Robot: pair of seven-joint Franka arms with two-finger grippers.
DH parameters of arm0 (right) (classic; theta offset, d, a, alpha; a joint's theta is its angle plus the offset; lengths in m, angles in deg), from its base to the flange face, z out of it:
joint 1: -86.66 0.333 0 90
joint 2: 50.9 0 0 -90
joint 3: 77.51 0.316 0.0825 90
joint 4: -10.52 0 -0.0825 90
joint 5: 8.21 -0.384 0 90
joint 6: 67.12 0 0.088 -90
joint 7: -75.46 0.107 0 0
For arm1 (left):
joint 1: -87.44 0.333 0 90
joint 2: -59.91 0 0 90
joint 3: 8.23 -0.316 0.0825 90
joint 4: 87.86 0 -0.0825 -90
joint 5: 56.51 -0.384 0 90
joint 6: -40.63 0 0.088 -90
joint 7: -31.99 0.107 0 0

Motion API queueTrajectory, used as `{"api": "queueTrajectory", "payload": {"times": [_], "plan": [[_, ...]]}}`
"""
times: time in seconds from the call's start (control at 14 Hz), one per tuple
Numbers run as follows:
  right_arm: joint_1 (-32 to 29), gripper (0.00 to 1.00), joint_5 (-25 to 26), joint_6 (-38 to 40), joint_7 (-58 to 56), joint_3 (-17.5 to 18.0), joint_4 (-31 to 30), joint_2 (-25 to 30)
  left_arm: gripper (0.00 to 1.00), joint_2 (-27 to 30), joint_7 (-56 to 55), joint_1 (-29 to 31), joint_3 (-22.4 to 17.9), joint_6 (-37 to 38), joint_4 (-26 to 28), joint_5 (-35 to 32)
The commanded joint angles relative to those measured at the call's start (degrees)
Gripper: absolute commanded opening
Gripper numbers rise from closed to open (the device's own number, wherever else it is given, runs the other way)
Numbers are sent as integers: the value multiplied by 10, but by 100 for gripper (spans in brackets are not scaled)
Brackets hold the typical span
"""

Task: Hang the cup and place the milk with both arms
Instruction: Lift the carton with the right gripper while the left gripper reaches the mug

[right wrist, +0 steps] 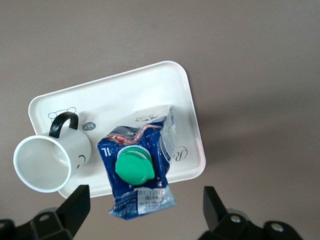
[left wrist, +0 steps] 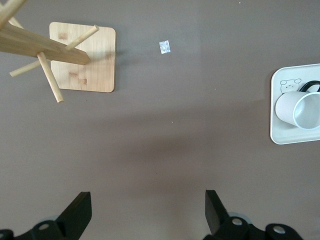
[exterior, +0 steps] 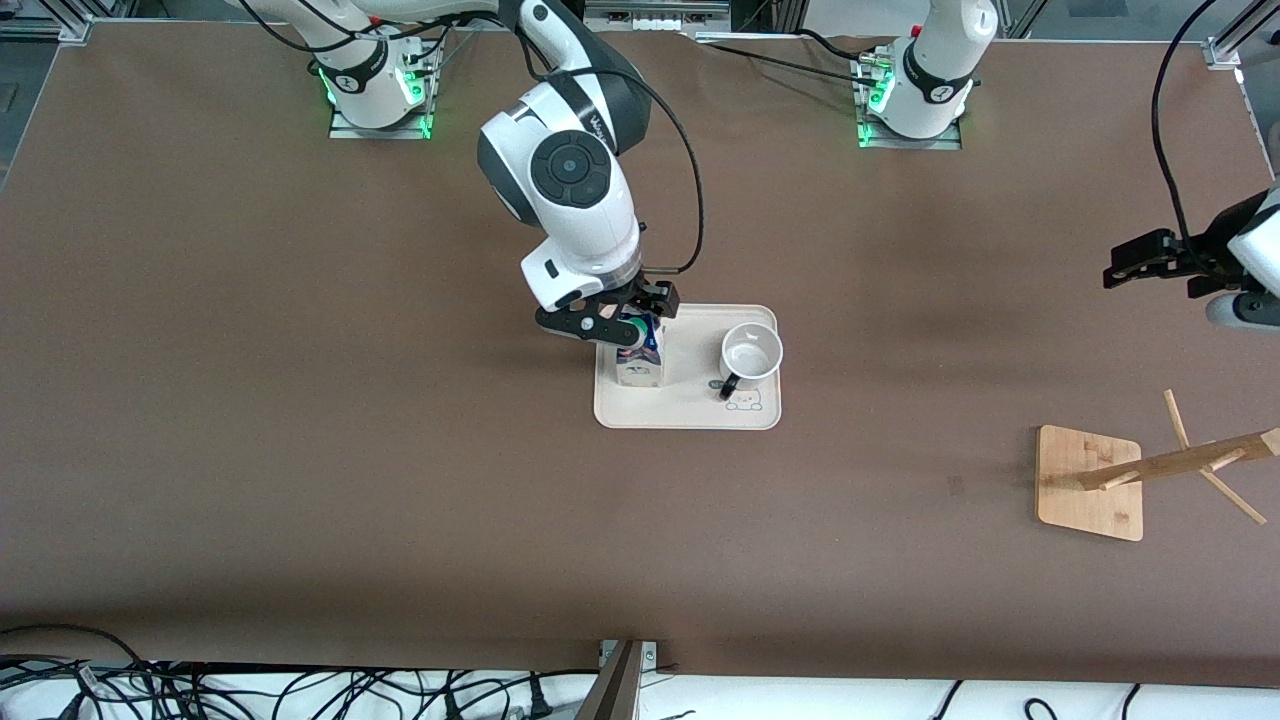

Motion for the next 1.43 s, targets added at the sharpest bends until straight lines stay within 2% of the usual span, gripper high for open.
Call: {"api": "queueTrajectory", "payload": {"times": [0.0, 0.21, 0.29, 0.43, 0.57, 0.71, 0.93, 1.14, 1.36], "plan": [[18, 100, 23, -15, 27, -7, 17, -28, 100, -1, 12, 2, -2, 10, -2, 0], [26, 100, 32, -43, 37, -7, 15, -50, 100, -11, 12, 7, -4, 10, -2, 3], [26, 93, 33, -42, 37, -7, 15, -52, 100, -11, 7, 7, -4, 10, -2, 4], [26, 57, 33, -39, 27, -9, 15, -48, 100, -11, 5, 1, -3, 15, -2, 4], [20, 35, 33, -32, 12, -9, 16, -38, 100, -12, 10, 0, -2, 26, -2, 5], [15, 34, 30, 3, -7, -13, 19, -29, 100, -20, 12, -3, -1, 26, -3, 7], [-32, 34, 17, 66, -70, -11, 19, 27, 100, -23, 12, -3, 2, 26, -3, 9], [-94, 34, -3, 153, -192, -13, 16, 75, 100, -23, 5, -4, 5, 26, -4, 22], [-182, 34, -20, 223, -326, -14, 0, 108, 100, -23, 4, -11, 48, 40, -15, 32]]}}
